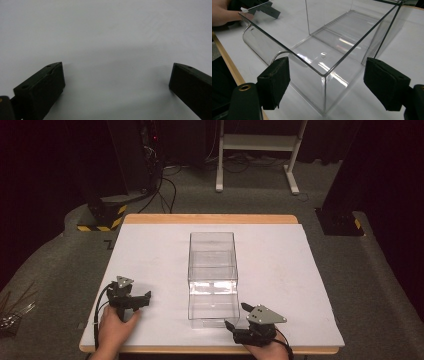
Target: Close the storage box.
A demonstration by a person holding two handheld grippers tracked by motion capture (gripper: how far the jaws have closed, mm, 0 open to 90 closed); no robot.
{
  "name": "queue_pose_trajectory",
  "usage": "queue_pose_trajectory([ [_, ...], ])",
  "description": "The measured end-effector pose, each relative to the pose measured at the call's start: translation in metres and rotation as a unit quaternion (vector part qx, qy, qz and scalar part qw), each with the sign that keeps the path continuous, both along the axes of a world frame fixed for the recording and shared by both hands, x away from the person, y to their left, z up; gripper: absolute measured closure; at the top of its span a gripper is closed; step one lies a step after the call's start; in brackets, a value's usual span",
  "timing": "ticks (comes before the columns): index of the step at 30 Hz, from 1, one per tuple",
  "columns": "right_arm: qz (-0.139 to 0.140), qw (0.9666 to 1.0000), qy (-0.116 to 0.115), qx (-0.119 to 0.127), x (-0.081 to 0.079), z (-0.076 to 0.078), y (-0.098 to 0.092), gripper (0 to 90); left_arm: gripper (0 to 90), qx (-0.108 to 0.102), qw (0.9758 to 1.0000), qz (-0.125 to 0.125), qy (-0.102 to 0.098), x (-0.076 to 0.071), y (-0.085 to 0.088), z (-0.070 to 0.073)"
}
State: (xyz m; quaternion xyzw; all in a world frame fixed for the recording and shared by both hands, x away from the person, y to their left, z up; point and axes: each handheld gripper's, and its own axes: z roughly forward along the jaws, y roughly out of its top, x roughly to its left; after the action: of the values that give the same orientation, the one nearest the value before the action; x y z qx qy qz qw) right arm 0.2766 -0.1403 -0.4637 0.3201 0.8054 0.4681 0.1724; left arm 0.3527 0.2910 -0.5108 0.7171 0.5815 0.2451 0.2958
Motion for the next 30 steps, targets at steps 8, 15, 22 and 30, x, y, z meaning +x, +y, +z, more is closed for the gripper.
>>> queue_pose_trajectory([
  [8,-0.009,1.0000,-0.002,0.005,0.003,0.001,0.001,21.9,0.5,0.000,1.0000,0.000,0.000,0.000,0.000,0.000],
  [15,-0.012,0.9999,-0.006,0.007,0.006,0.001,0.004,22.1,0.5,0.000,1.0000,0.000,0.000,0.000,0.000,0.000],
  [22,-0.015,0.9998,-0.007,0.006,0.010,0.001,0.006,21.9,0.4,0.000,1.0000,0.000,0.000,0.000,0.000,0.000],
  [30,-0.020,0.9998,-0.002,-0.004,0.017,0.000,0.007,20.1,0.4,0.000,1.0000,0.000,0.000,0.000,0.000,0.000],
])
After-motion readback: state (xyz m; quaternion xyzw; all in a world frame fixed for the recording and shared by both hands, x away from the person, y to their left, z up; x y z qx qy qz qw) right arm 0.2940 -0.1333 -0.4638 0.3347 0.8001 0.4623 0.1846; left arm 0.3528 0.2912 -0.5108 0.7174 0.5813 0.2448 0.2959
